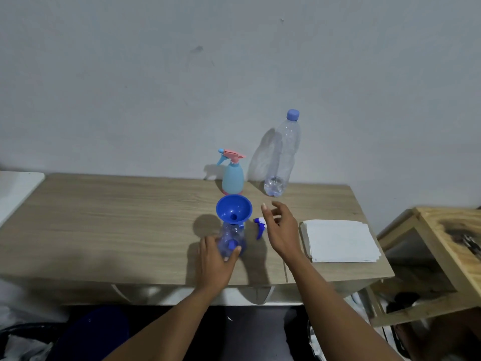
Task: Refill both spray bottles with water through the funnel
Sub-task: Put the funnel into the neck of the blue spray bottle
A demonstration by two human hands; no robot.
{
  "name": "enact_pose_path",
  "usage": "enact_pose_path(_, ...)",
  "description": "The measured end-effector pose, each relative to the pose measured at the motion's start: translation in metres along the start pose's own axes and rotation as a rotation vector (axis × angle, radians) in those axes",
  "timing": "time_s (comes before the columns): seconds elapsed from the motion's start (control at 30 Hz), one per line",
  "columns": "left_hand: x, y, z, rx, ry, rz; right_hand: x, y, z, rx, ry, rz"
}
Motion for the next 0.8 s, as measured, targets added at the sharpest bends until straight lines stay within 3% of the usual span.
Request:
enact_pose_path(0.07,-0.020,-0.003,-0.010,0.044,0.009,-0.015,-0.003,-0.024,0.015,-0.002,-0.005,-0.052)
enact_pose_path(0.27,-0.032,-0.065,-0.056,-0.112,0.262,-0.092,0.013,-0.031,0.070,-0.028,-0.011,-0.081)
enact_pose_path(0.37,0.000,-0.126,-0.060,-0.147,0.223,-0.133,0.047,-0.012,0.096,-0.002,-0.016,-0.041)
enact_pose_path(0.5,0.063,-0.202,-0.049,-0.318,0.059,-0.045,0.107,0.022,0.115,-0.004,0.003,0.036)
enact_pose_path(0.67,0.158,-0.245,-0.031,-0.322,-0.104,0.069,0.178,0.062,0.102,-0.053,0.161,0.091)
enact_pose_path(0.8,0.209,-0.261,-0.026,-0.302,0.067,0.078,0.207,0.082,0.086,-0.030,0.305,0.044)
Point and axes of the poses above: each hand's wrist, its own x-axis towards the middle knuckle, its own z-axis out of the back of the hand, y = z × x, the point moved 4 cm from there along x, towards the middle knuckle, and after that the axes turned 14 degrees about x, right-handed, at the moved point
